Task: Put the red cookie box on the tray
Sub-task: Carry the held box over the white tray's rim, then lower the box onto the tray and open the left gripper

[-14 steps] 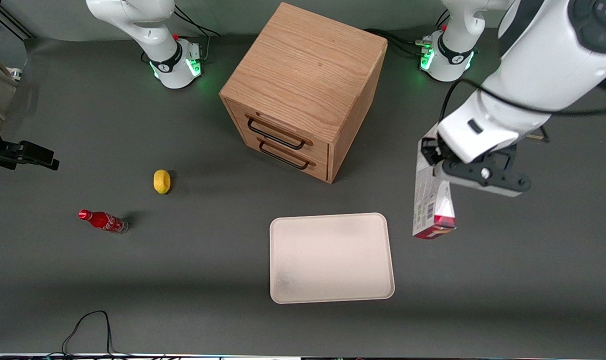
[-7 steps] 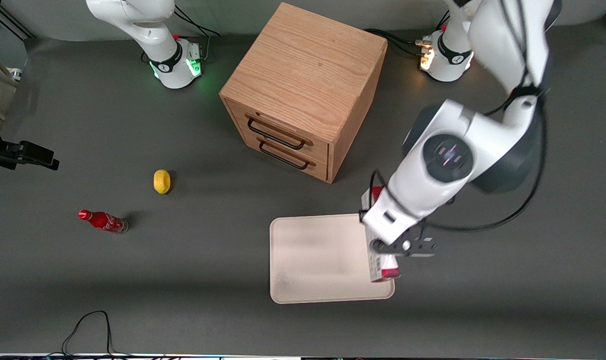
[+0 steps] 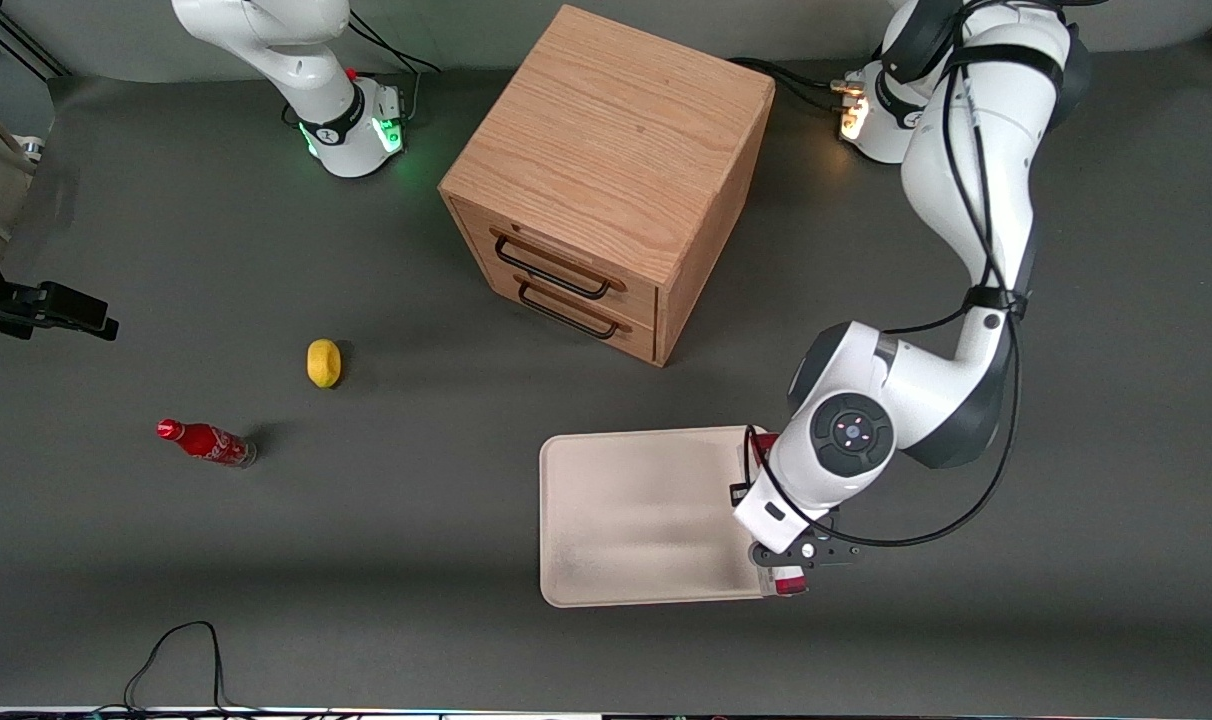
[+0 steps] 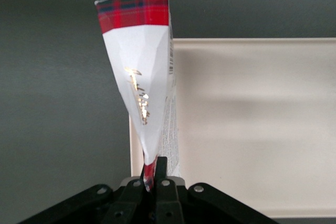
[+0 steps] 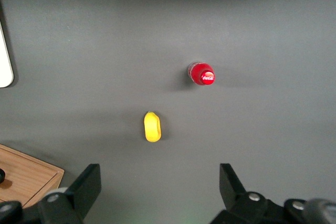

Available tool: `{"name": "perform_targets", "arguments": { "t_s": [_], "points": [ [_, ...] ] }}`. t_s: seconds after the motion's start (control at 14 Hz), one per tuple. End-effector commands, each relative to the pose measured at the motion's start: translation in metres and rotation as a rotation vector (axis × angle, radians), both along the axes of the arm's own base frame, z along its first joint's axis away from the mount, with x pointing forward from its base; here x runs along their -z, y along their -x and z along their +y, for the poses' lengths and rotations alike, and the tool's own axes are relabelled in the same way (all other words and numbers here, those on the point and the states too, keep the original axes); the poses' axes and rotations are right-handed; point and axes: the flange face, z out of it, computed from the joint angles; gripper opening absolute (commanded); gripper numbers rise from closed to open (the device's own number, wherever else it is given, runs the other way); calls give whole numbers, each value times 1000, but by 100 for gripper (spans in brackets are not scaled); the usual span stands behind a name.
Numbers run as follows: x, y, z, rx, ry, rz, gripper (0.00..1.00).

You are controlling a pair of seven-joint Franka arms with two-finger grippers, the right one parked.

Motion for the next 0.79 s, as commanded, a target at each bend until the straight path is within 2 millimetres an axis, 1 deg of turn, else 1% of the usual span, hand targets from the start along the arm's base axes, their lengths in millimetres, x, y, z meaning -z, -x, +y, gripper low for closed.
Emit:
{"name": "perform_targets", "arguments": {
  "t_s": [0.0, 0.14, 0.36, 0.64, 0.71],
  "points": [
    [25, 2, -4, 12, -16, -6, 0],
    [37, 1, -2, 7, -16, 1, 0],
    [47, 2, 0, 8, -21, 15, 0],
    [48, 2, 1, 6, -20, 15, 0],
    [48, 1, 2, -1, -17, 17, 12]
  ]
}}
